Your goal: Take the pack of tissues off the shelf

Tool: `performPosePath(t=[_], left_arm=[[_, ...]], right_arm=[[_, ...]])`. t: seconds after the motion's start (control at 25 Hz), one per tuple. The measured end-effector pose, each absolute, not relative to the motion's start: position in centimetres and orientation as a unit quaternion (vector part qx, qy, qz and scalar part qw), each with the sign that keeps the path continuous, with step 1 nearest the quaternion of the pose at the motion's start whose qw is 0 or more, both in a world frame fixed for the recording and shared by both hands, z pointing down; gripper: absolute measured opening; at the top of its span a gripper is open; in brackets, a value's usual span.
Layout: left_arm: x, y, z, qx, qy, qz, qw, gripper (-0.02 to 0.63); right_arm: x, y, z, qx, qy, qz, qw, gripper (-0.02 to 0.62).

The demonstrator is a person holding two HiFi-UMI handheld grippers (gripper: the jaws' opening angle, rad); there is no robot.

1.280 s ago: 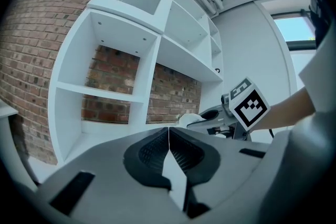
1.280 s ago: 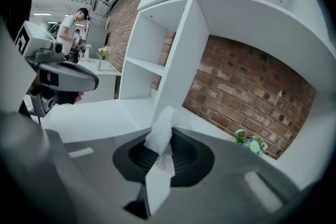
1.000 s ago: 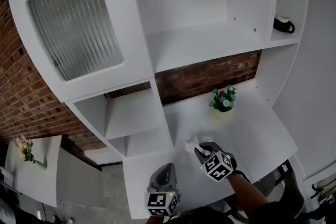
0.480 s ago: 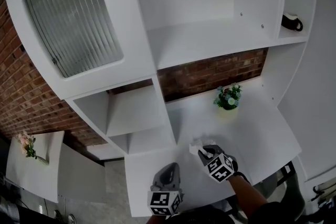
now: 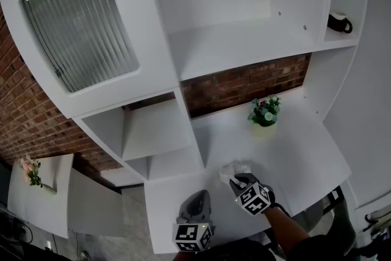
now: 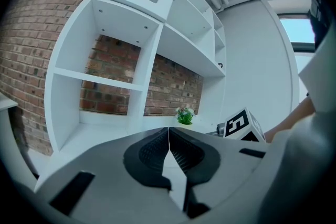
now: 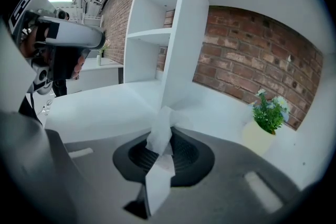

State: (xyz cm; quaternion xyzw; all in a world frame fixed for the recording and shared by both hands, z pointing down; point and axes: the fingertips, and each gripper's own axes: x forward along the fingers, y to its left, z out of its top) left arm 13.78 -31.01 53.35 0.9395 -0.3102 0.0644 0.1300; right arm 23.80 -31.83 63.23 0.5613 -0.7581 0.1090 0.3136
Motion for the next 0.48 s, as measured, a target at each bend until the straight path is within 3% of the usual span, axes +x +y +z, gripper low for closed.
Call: performPosePath(t=[0.48], left_arm=[[13.4,-30.5,54.7,0.937,-0.312,0.076,0.136,0.011]], right_arm=[[23.4,-29.9,65.4,0.578,-0.75,0.159,0.281,0.046]])
